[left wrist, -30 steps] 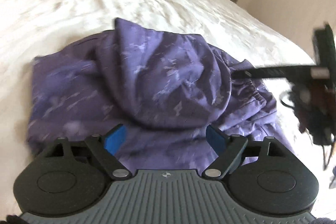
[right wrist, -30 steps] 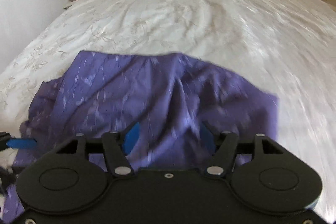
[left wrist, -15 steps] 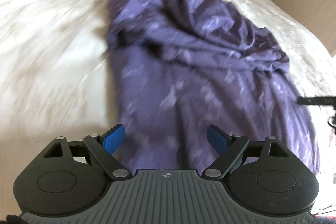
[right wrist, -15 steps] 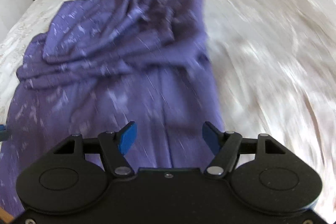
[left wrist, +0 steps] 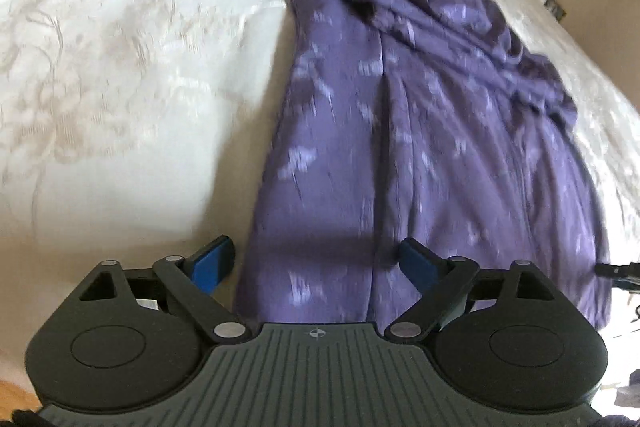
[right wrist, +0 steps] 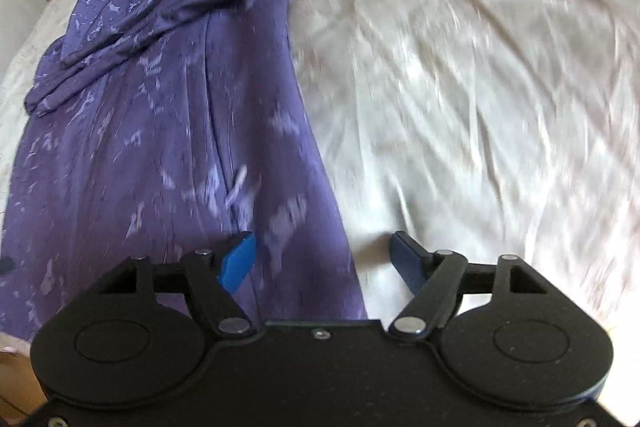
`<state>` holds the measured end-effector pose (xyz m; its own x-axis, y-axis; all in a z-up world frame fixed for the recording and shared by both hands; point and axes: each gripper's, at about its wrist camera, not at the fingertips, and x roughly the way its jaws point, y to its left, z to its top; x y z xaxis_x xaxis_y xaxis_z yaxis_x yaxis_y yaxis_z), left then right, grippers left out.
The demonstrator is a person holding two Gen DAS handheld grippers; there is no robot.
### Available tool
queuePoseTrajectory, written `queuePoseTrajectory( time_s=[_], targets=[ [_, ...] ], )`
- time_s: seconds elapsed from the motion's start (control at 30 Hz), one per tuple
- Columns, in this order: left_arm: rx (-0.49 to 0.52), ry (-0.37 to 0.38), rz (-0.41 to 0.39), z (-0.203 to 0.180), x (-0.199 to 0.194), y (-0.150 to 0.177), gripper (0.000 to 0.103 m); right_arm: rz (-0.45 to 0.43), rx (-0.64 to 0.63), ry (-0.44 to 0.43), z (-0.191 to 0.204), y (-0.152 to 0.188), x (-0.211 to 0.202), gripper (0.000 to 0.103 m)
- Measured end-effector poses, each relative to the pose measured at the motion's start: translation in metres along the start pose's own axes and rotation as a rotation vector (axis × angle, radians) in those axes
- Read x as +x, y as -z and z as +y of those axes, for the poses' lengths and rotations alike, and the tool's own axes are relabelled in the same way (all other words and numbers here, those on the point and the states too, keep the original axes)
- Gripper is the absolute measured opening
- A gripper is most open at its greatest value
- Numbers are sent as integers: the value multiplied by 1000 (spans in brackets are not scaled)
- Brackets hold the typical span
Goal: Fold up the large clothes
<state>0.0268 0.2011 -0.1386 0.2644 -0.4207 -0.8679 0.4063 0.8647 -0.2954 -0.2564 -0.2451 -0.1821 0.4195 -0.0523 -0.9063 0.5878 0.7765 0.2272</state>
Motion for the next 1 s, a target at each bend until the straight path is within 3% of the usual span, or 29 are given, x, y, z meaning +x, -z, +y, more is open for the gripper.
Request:
queuePoseTrajectory(
  time_s=[0.13,0.47,0.57,0.67,0.73,0.77,0.9,1.0],
  targets=[
    [57,-4,26,-9,0,14,94,15,16,-55,-6,11,1,77],
    [-12,23,64,-1,-2,39,94,68,-89,-133,7,28,2,78],
    [-64,36,74,2,-2,38,91,68,-57,-150,1,27,1,72],
    [-141,46,74,7,-4,37,75,83,-18,-172,-5,25,1,57],
    [-188,80,84,11,-5,38,61,94,-13,-199,-6,24,0,36],
    [-213,111,89,13,-5,38,48,96,-13,-212,-5,24,-1,23],
    [-269,195,74,14,-9,42,13,86,10,-234,-2,23,-7,16],
    [-310,220,43,13,-17,44,8,74,67,-264,-9,22,-12,14]
  ],
)
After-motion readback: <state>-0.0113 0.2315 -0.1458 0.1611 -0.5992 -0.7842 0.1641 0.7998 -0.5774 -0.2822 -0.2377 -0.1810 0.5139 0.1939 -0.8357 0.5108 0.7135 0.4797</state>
